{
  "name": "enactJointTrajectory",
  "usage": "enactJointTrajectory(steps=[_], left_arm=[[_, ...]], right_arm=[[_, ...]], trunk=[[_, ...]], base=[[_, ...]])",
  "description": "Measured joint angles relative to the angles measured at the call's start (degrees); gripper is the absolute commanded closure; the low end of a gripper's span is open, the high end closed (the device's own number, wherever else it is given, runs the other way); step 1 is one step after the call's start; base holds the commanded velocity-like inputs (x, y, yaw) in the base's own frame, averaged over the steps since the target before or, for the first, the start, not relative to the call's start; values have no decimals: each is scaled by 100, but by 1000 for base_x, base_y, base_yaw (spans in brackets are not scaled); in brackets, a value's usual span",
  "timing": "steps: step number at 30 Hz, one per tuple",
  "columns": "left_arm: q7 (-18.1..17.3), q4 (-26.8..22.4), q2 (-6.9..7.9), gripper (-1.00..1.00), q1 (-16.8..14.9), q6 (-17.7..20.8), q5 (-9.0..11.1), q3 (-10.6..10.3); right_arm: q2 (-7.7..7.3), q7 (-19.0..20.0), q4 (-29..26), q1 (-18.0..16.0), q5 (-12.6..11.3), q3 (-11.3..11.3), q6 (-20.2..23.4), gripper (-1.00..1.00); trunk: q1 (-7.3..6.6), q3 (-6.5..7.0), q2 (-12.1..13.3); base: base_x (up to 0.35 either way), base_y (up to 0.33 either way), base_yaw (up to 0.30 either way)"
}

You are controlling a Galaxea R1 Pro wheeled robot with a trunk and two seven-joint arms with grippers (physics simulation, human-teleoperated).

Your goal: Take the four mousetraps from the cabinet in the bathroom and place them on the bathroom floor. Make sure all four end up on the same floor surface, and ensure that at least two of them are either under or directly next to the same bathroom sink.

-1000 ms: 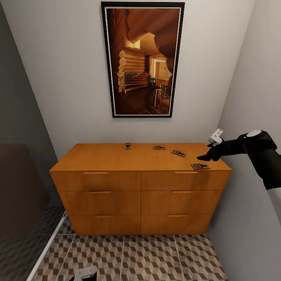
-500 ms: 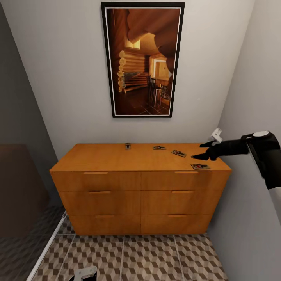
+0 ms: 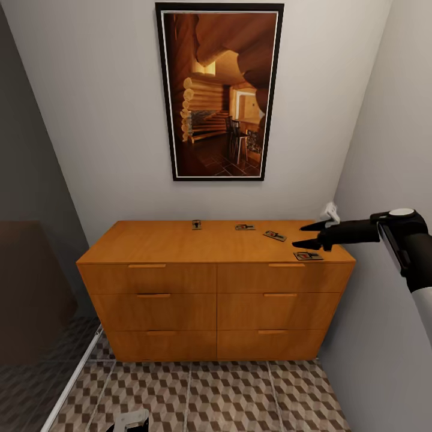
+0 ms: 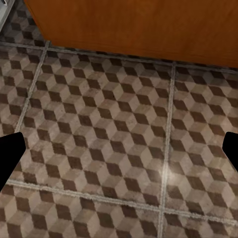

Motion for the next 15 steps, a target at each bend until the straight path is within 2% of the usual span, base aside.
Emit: enactJointTrajectory(steps=[6,15], left_arm=[[0,0,0,-100,0,0,-4,-1],[0,0,0,-100,0,-4,-5,-1]], right_arm=[[-9,555,44,0,-25,13,-48,-100],[-16,873,103,0,-76,50,-512,-100]], trunk=[[0,0,0],[0,0,0]], base=[[0,0,0],[0,0,0]])
